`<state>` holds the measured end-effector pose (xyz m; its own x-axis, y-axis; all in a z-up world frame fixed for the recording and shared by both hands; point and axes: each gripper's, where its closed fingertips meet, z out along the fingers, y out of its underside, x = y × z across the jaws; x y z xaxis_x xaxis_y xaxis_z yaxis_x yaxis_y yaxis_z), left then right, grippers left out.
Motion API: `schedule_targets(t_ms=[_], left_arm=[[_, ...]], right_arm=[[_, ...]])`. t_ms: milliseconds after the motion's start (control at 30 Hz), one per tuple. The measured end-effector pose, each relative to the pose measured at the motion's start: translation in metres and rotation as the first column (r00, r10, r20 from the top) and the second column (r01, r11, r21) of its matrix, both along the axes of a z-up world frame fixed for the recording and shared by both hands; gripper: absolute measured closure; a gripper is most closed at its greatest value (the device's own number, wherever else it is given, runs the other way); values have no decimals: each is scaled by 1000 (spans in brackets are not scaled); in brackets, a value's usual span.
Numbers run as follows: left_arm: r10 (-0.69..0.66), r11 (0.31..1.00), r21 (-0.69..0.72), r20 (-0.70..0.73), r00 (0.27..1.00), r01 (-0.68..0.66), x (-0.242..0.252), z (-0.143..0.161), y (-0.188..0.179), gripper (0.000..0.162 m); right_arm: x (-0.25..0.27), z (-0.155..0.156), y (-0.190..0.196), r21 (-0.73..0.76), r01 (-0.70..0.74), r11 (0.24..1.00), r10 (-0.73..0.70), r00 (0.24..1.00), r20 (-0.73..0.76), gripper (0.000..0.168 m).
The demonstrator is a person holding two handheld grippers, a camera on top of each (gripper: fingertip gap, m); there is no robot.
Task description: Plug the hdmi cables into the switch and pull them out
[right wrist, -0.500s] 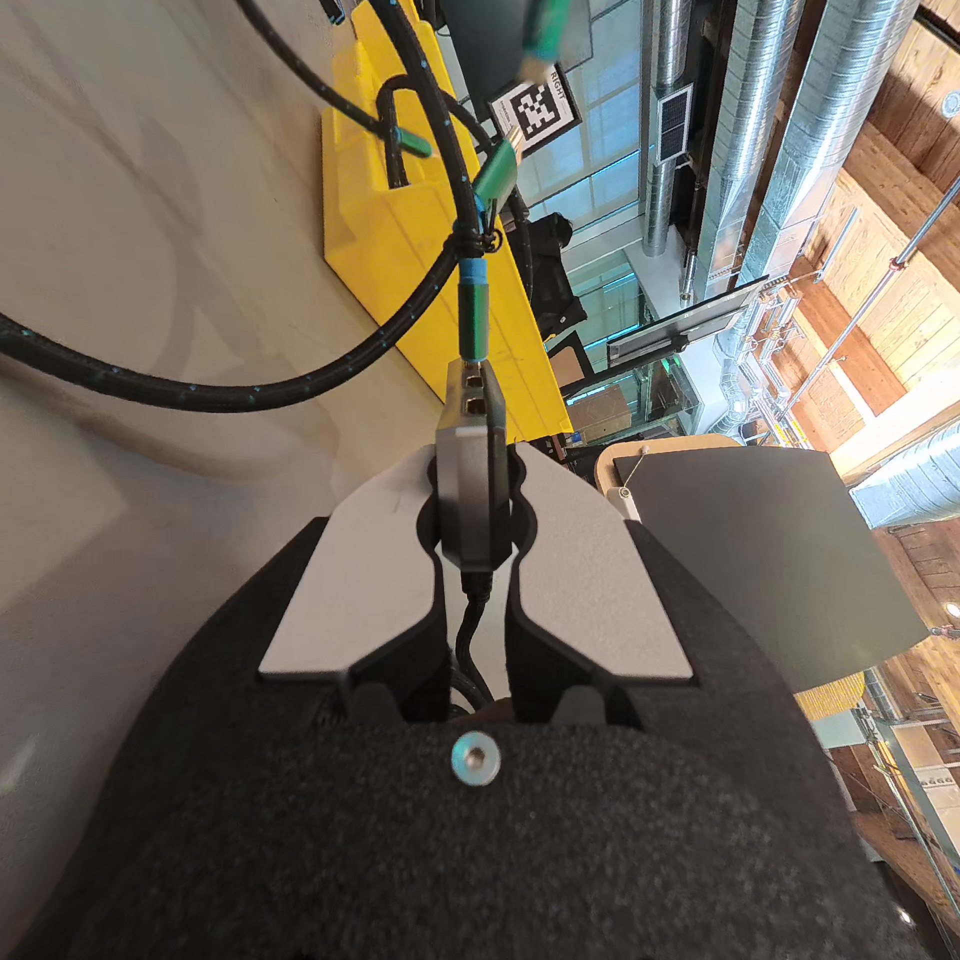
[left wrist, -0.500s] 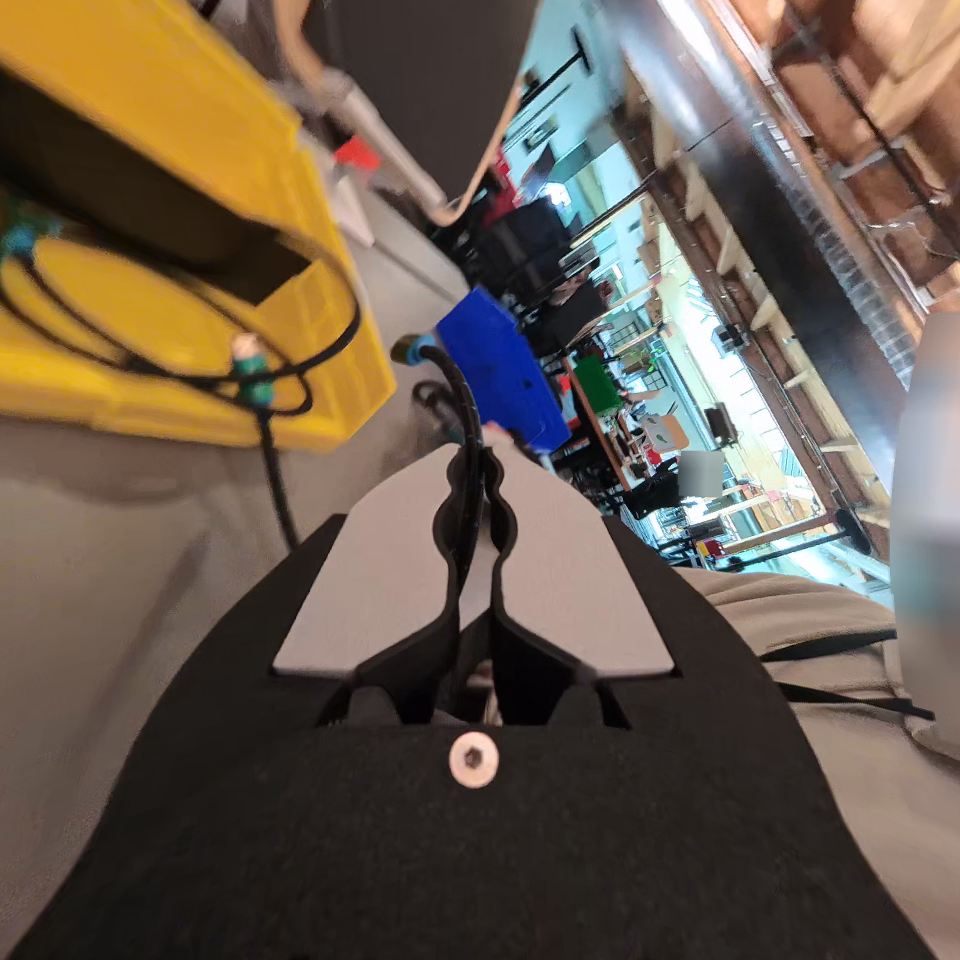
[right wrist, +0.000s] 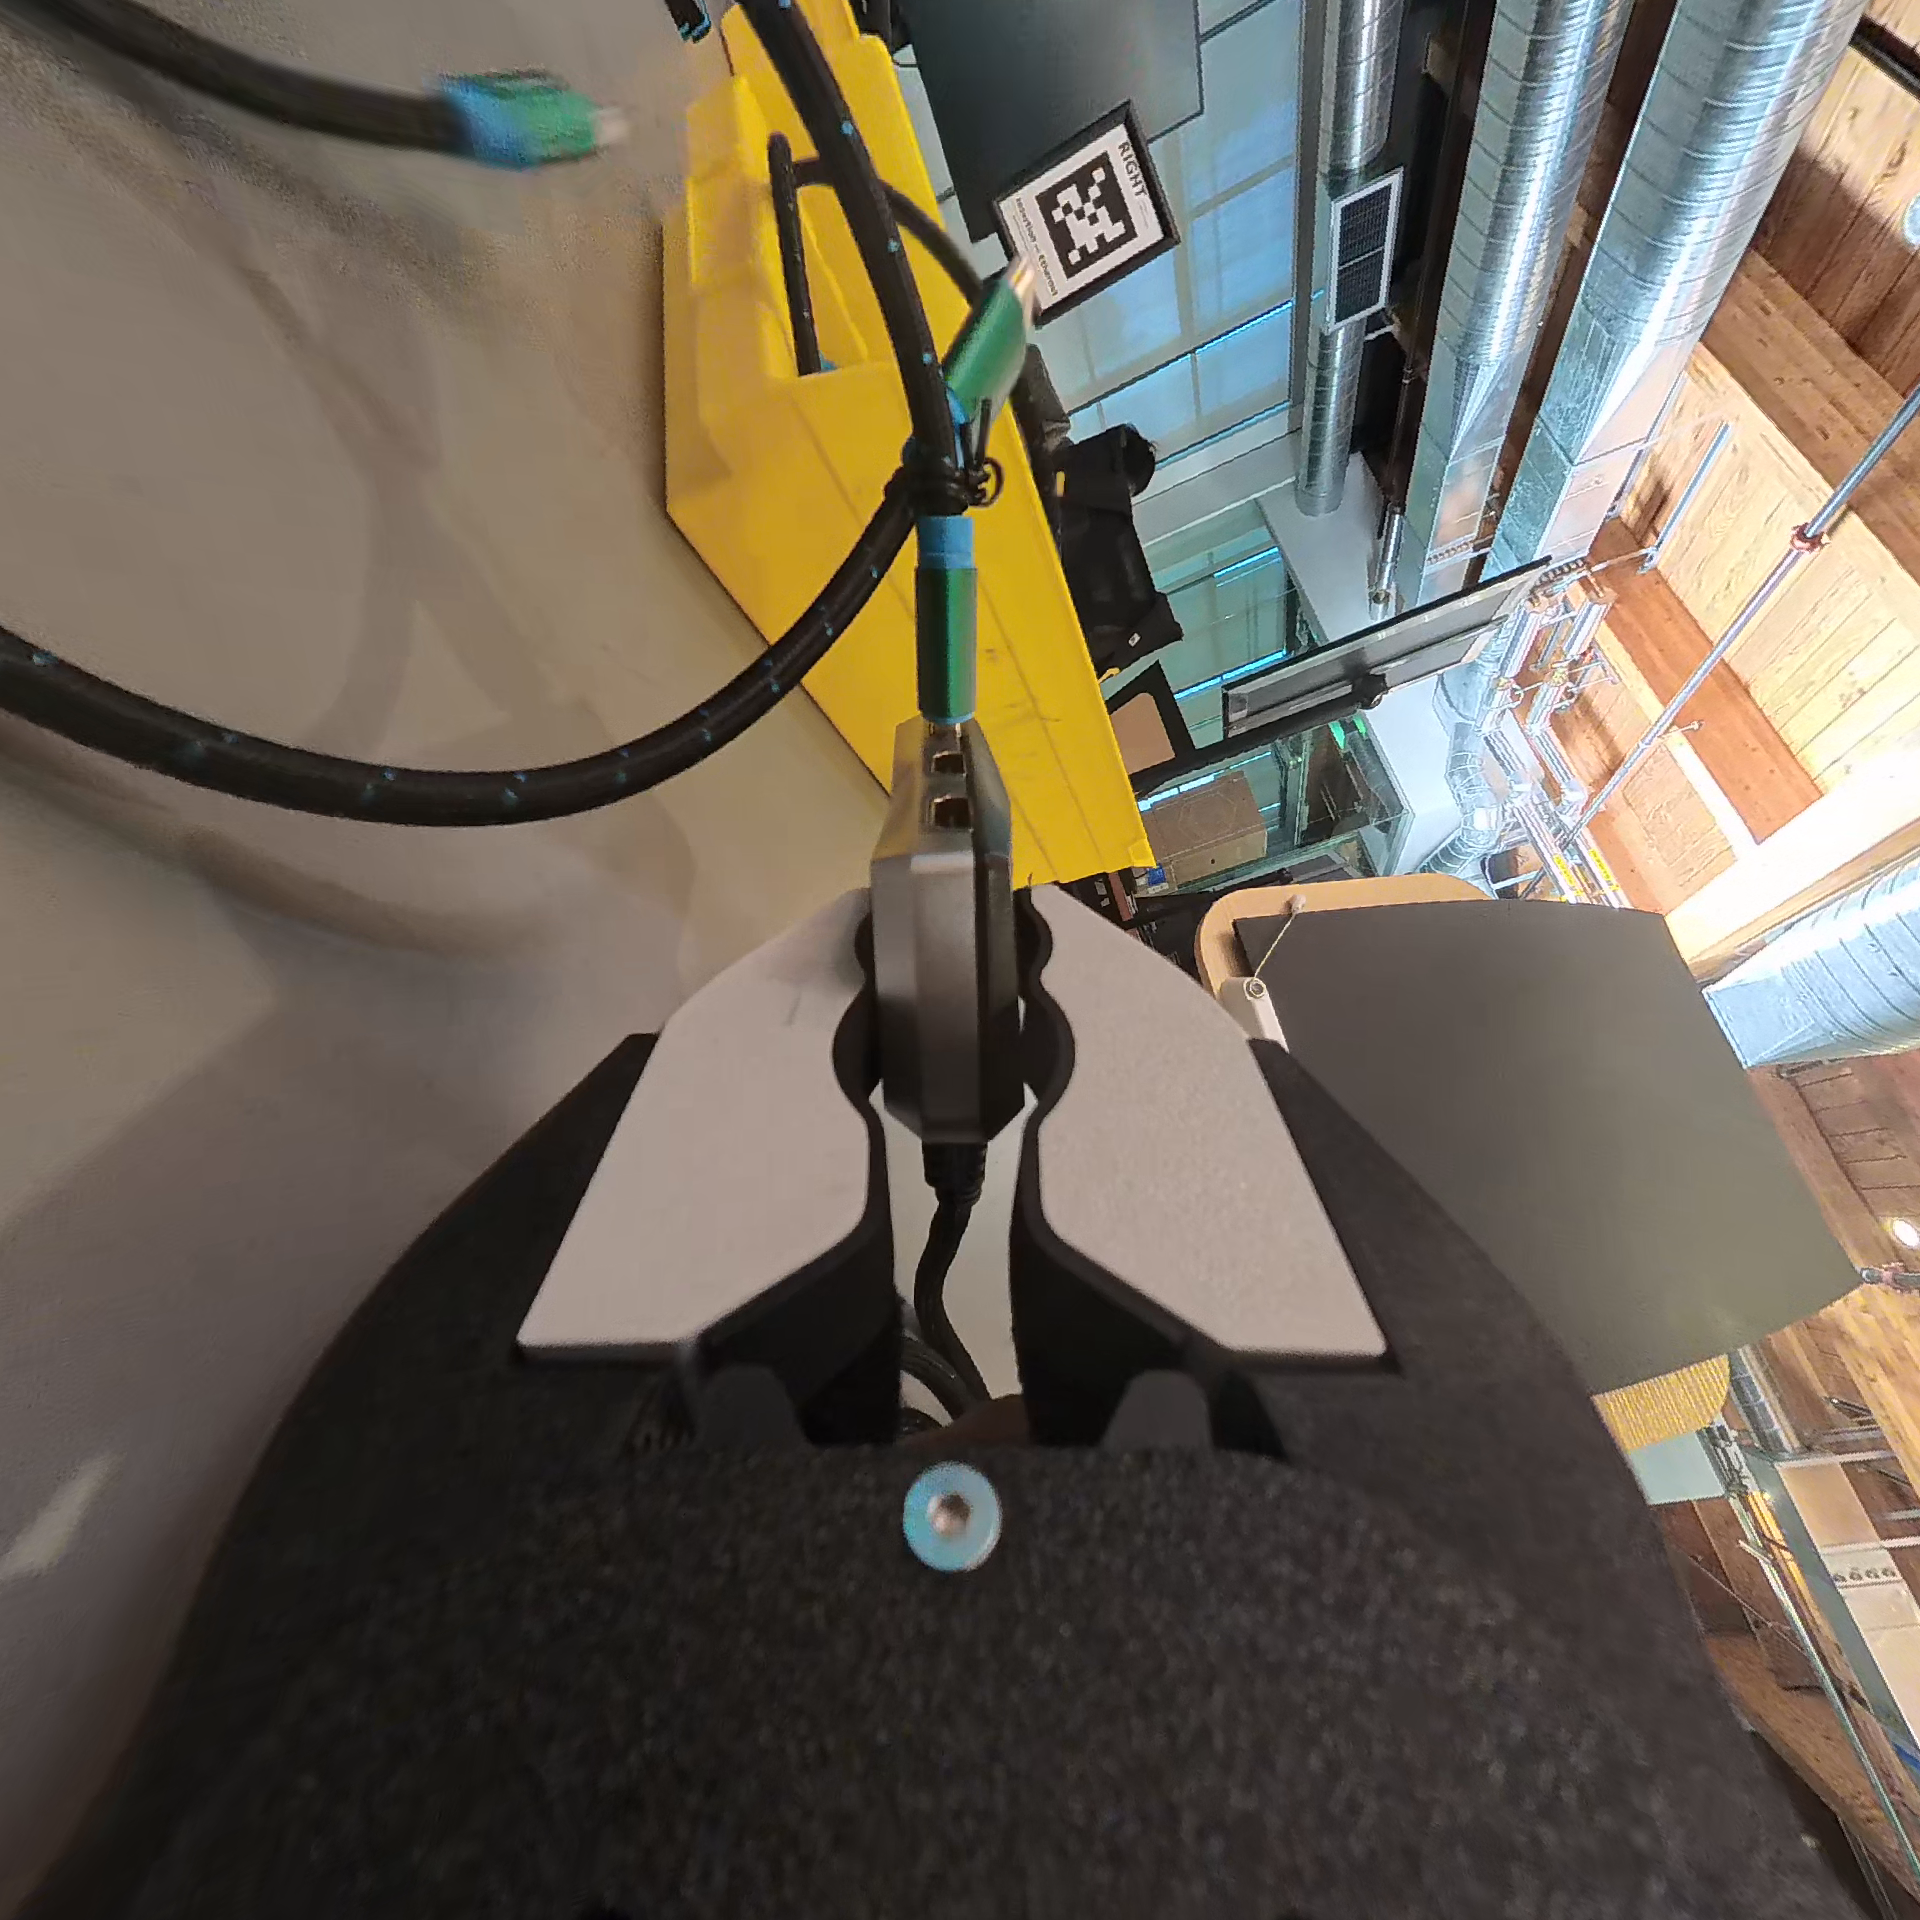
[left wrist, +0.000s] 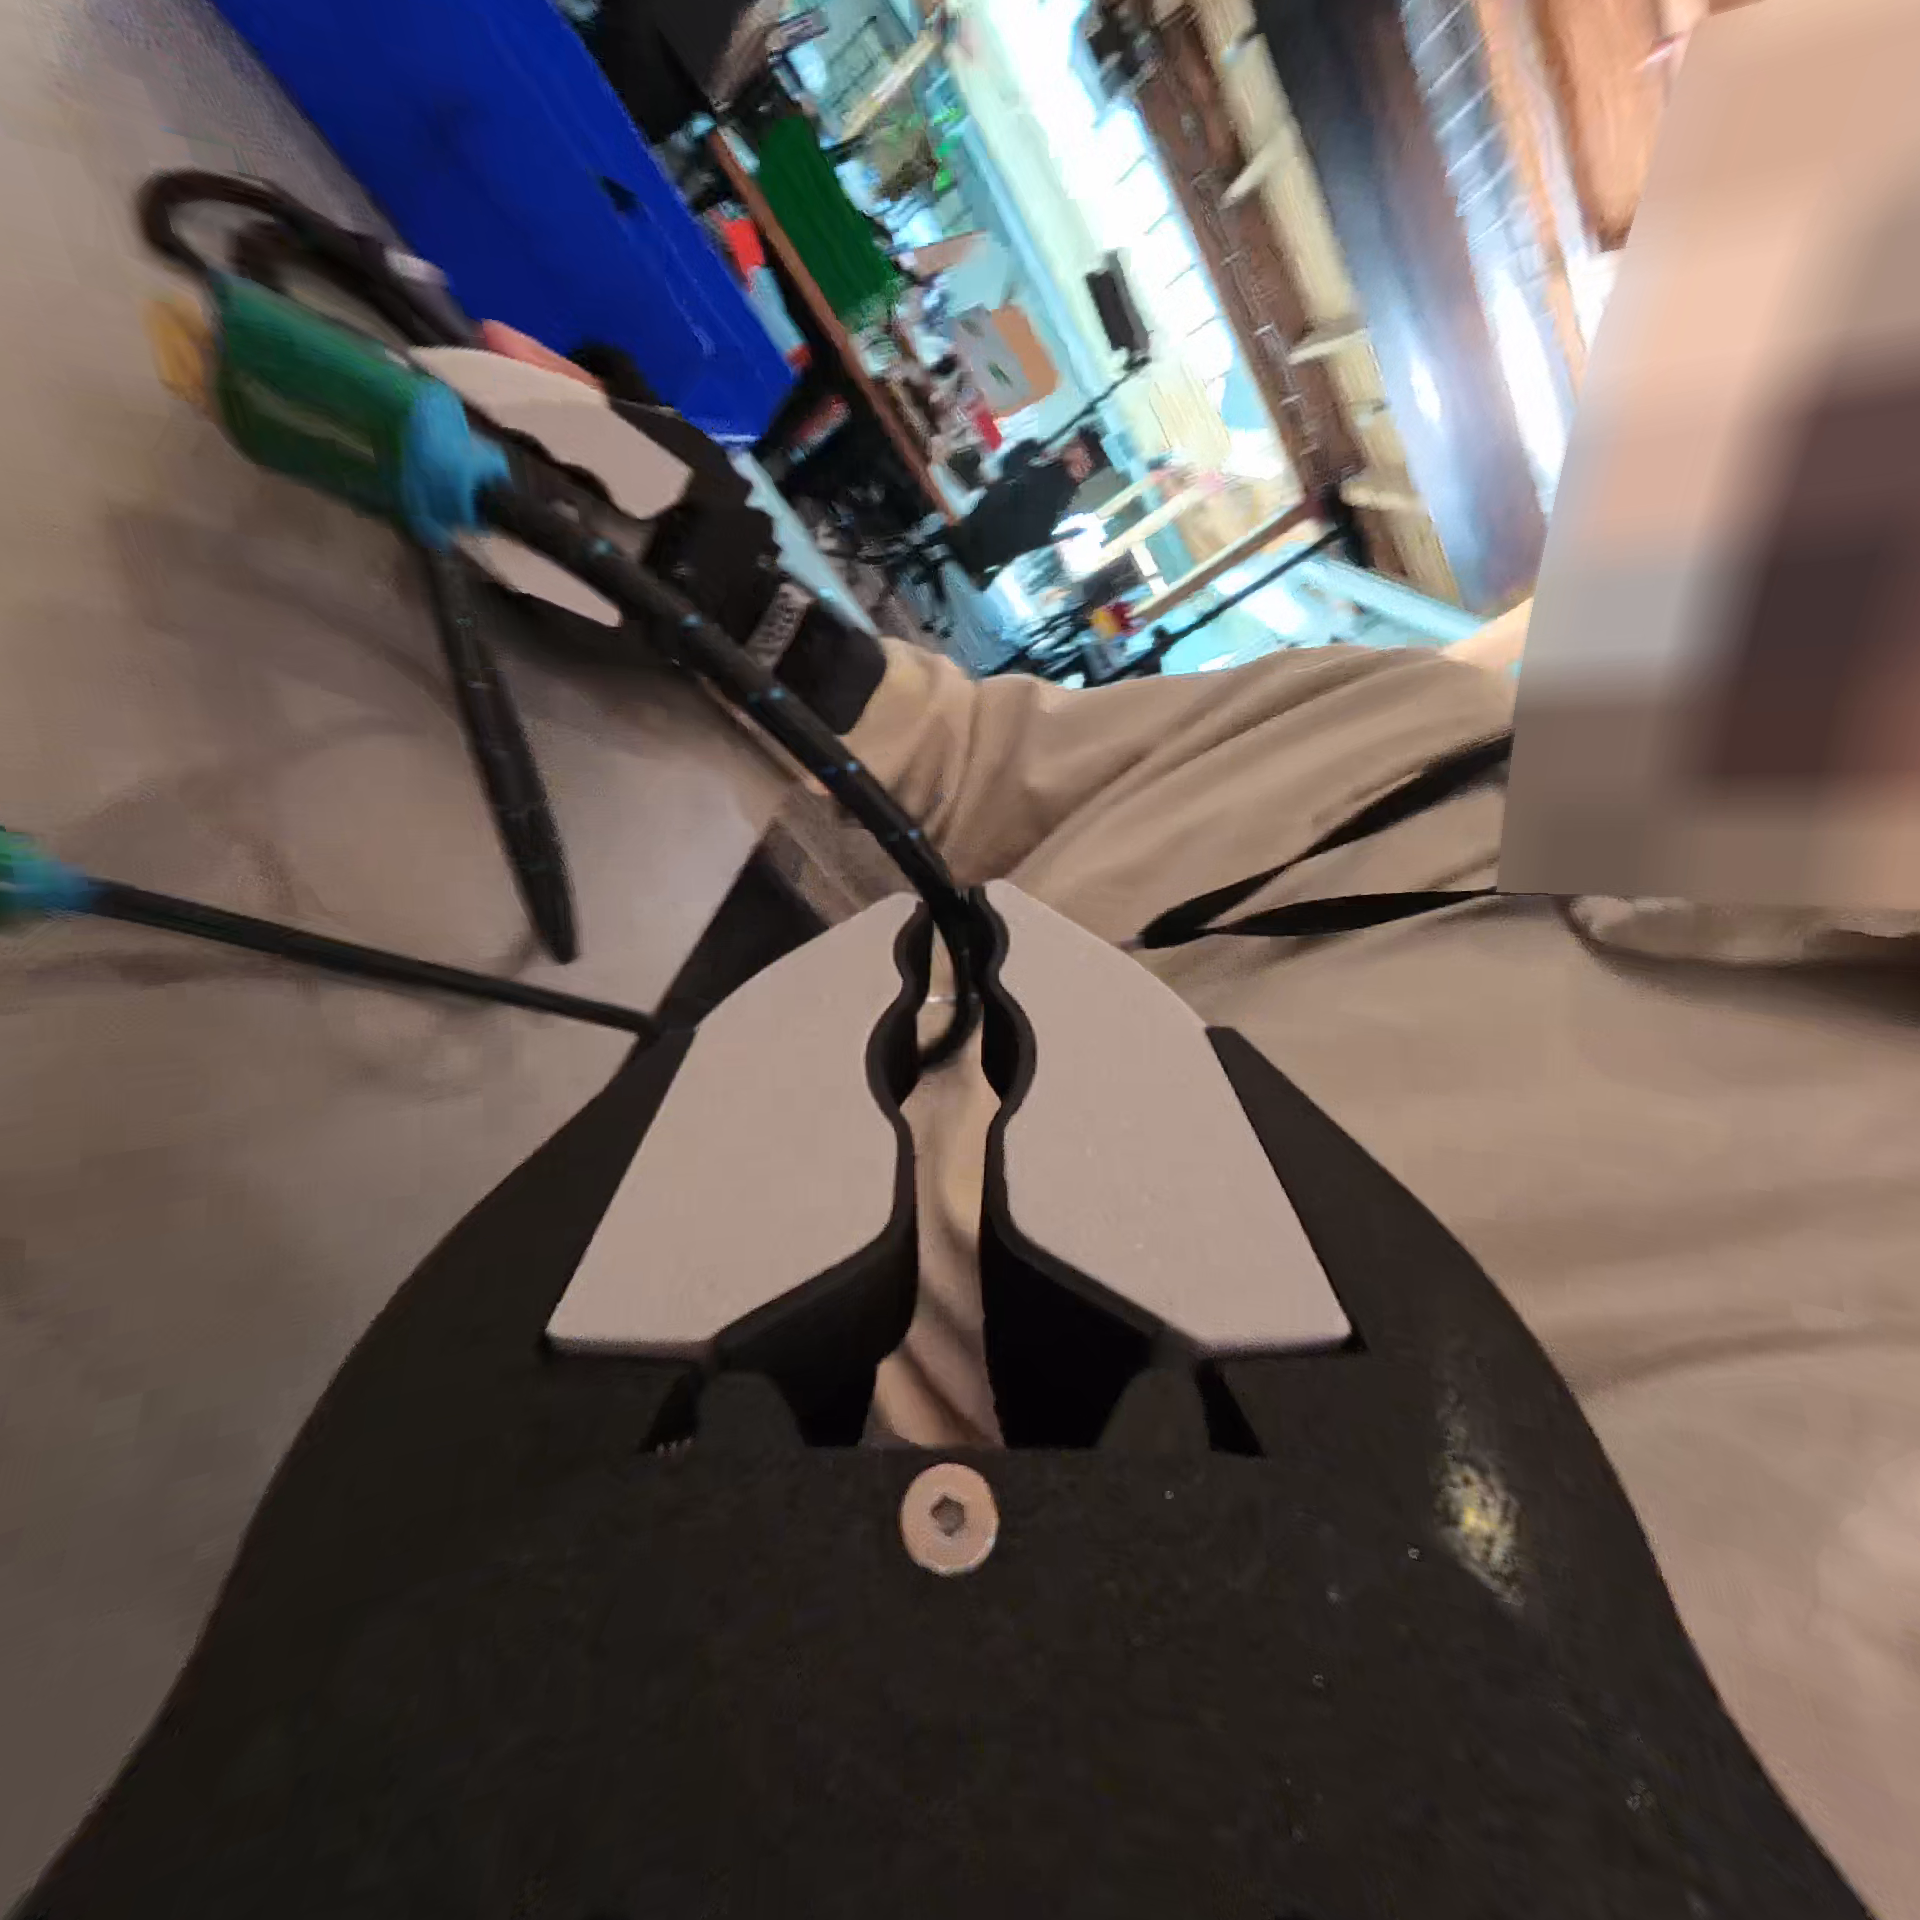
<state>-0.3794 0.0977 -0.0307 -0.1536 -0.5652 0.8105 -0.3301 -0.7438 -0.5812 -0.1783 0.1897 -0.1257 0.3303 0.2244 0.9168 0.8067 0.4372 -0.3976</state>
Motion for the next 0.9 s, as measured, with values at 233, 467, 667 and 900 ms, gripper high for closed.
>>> schedule_targets(t_ms=[233,467,667,900], left_arm=[[406,912,256,-472,783,-319,-68,-90,107,162],[494,794,601,-550,673,-91,-76,-116,110,149],[462,718,696,-437,772,-36,2,-108,79,135],[496,780,602,-431,754,-169,53,-121,58,122]], right_arm=[[1,0,-1,3,0,1000,0,1000,-1,147],[1,0,-1,5,-1,1000,1,1000,-1,147],[1,1,-2,10,0,1000,0,1000,0,147],[8,10,-11,39,-17,999,19,999,-38,147]])
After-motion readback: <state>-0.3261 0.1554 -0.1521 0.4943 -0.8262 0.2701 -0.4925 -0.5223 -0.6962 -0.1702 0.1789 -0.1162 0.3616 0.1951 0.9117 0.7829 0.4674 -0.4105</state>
